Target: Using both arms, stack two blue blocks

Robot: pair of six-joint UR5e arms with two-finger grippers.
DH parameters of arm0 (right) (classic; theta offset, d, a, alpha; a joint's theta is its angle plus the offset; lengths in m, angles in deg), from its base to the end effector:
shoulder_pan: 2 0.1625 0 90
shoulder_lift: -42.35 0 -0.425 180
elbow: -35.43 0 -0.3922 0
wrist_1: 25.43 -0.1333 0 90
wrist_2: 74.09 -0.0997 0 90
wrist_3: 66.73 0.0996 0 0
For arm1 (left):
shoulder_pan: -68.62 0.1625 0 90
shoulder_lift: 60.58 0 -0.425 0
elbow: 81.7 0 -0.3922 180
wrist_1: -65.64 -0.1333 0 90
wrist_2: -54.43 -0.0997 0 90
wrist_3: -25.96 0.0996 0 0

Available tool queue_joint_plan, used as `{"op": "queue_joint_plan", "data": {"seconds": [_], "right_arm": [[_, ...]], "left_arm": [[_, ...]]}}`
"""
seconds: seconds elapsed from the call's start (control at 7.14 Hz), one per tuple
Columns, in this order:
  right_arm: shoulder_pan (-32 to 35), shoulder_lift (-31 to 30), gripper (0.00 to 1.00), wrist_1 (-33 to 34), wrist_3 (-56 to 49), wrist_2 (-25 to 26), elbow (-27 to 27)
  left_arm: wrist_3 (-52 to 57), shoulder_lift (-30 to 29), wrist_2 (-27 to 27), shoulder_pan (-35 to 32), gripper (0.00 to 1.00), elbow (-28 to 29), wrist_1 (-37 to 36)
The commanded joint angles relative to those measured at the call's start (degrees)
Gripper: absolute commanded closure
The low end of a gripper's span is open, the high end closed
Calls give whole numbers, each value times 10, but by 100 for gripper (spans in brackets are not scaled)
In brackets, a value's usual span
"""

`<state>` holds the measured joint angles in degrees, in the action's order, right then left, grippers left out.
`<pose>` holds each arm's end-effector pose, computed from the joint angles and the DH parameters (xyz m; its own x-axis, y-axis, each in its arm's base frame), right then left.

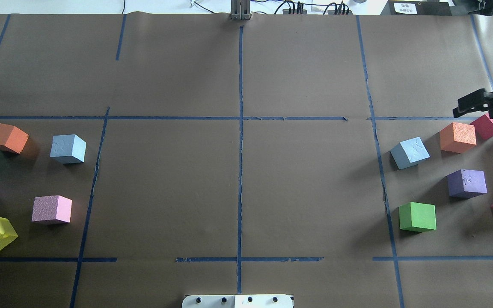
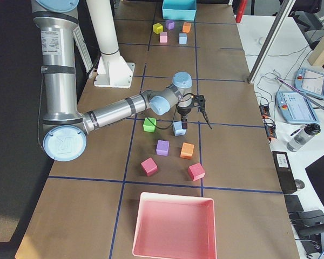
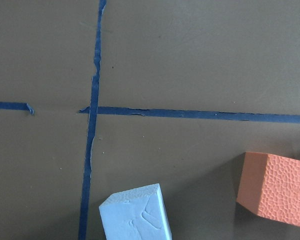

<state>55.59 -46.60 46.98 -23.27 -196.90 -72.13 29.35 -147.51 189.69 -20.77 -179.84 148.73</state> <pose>-0.2060 -0.4726 0.4709 0.6880 -0.0545 0.7236 -0.0561 0.9902 0.1279 -0.0576 -0.4659 0.6255 0.7022 0.0438 -0.7106 -0.0523 0.9986 0.0099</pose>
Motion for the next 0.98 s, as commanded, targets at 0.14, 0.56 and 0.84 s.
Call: {"op": "queue_joint_plan", "data": {"seconds": [0.14,0.56,0.84], "right_arm": [[-56,8,0,-34,-18,38,33],[-63,31,0,-34,-47,37,66],[-69,48,0,-34,-46,37,93]], "left_arm": [[0,0,0,-1,0,0,1],[0,0,0,-1,0,-2,1],[-1,0,0,-1,0,-6,0]]}}
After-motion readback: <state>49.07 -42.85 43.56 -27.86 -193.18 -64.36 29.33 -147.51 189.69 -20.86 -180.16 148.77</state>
